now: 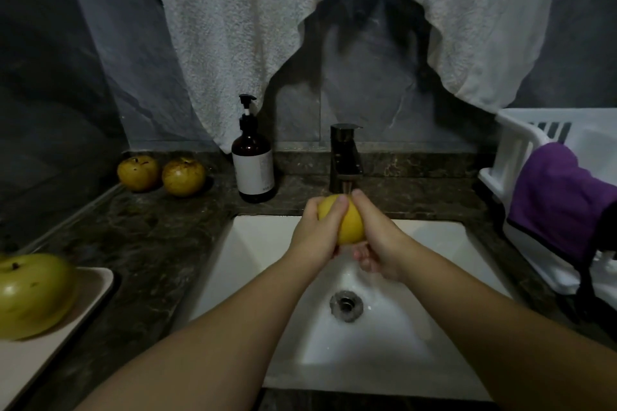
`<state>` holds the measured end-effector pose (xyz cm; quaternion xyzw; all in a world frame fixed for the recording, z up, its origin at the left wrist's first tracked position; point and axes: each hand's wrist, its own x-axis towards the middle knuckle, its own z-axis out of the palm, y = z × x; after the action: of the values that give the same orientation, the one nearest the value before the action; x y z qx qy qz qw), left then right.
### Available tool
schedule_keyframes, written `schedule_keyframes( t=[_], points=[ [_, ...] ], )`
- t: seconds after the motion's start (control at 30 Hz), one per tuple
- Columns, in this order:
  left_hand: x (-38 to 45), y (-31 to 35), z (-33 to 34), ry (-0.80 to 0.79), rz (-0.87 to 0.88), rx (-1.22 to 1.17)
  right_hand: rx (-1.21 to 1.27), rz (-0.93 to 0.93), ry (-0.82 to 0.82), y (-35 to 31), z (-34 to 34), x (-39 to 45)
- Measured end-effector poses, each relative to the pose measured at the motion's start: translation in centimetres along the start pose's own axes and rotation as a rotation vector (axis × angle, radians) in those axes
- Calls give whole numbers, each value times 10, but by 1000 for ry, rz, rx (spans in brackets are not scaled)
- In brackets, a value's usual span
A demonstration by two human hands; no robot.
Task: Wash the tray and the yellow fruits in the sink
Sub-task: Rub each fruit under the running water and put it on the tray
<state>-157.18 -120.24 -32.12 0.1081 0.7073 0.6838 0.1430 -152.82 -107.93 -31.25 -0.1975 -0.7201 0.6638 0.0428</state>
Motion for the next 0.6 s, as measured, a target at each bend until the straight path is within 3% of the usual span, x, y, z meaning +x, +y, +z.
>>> schedule_keyframes(
  t=[0.13,0.23,0.27,0.4,0.43,0.53,0.6],
  points=[
    [-4,4,-1,-104,-167,-176,-115,-177,21,1,-5,4],
    [1,-2,0,-53,17,59,50,100,-28,3,-4,-1],
    [-1,-1,1,-51,27,80,66,94,-3,3,-4,0],
    [-7,8,-2,-191,-266,-114,-185,-256,50,4,-5,2],
    [-6,6,-2,-178,-256,-92,-196,-235,27,4,-4,0],
    [0,-1,-2,-41,58,118,30,43,-29,-3,5,-6],
    [-1,1,1,-50,66,49,-43,-28,13,-7,5,-5]
  ],
)
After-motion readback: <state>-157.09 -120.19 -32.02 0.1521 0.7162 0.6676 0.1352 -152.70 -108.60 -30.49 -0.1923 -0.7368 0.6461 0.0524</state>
